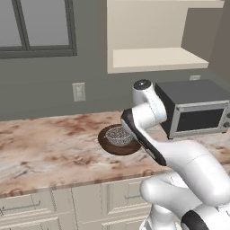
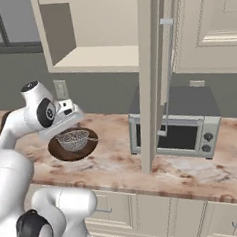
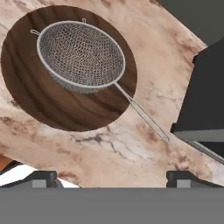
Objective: Open the cabinet and setup a tea strainer by placing it in the bowl upright.
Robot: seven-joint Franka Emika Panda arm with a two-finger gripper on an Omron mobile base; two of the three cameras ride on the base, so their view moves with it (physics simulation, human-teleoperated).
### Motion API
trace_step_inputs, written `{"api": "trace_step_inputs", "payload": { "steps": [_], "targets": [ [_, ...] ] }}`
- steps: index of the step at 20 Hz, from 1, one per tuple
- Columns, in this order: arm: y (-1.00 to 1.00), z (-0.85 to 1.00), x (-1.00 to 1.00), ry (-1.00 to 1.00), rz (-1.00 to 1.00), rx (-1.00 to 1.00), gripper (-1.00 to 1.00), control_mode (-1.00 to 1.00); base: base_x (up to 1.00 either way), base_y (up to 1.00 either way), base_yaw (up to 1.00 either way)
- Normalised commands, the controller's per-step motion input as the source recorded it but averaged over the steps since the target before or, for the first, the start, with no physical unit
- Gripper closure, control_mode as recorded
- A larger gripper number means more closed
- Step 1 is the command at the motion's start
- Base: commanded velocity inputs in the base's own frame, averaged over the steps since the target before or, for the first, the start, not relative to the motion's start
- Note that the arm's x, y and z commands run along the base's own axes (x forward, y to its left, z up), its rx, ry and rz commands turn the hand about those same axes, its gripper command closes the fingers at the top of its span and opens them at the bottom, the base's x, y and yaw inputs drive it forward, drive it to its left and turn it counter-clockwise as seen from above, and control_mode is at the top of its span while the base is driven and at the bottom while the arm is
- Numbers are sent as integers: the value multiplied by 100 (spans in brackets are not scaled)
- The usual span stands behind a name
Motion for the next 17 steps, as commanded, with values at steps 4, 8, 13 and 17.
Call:
{"api": "trace_step_inputs", "payload": {
  "steps": [4, 8, 13, 17],
  "targets": [
    [-61, 79, -67, -6, -33, 9, -100, -100, 0, 0, 0],
    [-53, 57, -78, -4, -31, 17, -100, -100, 0, 0, 0],
    [-12, 2, -65, 0, -27, 28, -100, -100, 0, 0, 0],
    [0, 0, -29, 0, -23, 21, -100, -100, 0, 0, 0]
  ]
}}
